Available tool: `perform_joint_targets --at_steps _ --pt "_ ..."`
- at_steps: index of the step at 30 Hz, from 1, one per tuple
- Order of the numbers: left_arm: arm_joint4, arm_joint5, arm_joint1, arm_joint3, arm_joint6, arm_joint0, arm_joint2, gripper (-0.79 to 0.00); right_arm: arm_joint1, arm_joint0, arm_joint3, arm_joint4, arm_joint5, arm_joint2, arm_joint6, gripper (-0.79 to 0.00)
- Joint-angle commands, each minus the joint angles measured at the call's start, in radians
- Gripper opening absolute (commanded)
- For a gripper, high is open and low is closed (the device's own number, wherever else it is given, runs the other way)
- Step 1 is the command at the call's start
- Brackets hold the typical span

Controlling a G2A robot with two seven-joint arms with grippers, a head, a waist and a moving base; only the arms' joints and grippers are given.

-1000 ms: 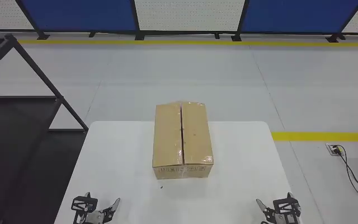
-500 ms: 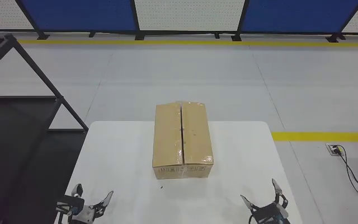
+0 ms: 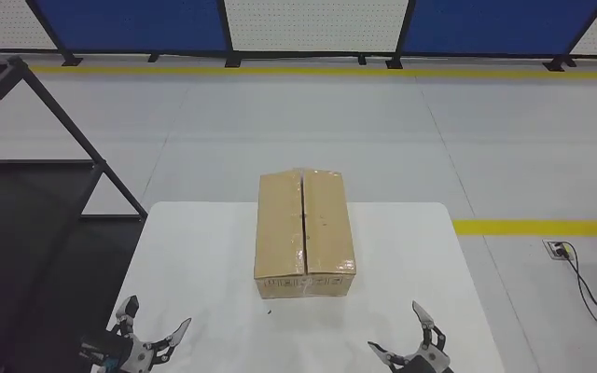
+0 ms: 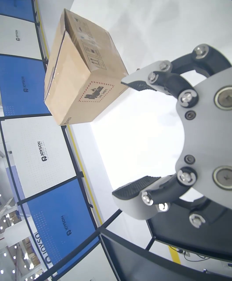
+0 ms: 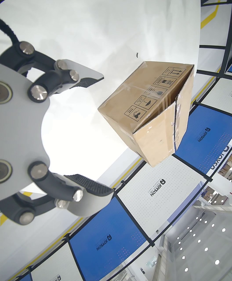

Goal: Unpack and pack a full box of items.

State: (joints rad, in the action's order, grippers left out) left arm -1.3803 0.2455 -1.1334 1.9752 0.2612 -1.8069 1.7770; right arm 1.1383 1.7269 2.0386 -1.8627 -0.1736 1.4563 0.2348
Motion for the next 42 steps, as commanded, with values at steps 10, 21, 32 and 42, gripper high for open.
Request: perform_joint_targets --at_steps 10,21,32,42 --pt "-0.038 0.027 0.002 0.007 -0.023 0.058 -0.024 0.000 0.011 -0.073 0.018 -0.122 0.075 -0.100 -0.071 0.000" --pt "-0.103 -0.099 -0.007 -0.030 -0.037 0.214 -0.099 0.000 0.063 -0.341 -0.032 -0.429 0.214 -0.371 -0.322 0.000" --pt "-0.088 -0.151 -0.013 -0.028 -0.053 0.237 -0.122 0.000 0.082 -0.425 -0.080 -0.474 0.186 -0.431 -0.444 0.000" --pt "-0.084 -0.135 -0.014 -0.027 -0.048 0.246 -0.132 0.000 0.112 -0.502 -0.153 -0.555 0.200 -0.508 -0.543 0.000"
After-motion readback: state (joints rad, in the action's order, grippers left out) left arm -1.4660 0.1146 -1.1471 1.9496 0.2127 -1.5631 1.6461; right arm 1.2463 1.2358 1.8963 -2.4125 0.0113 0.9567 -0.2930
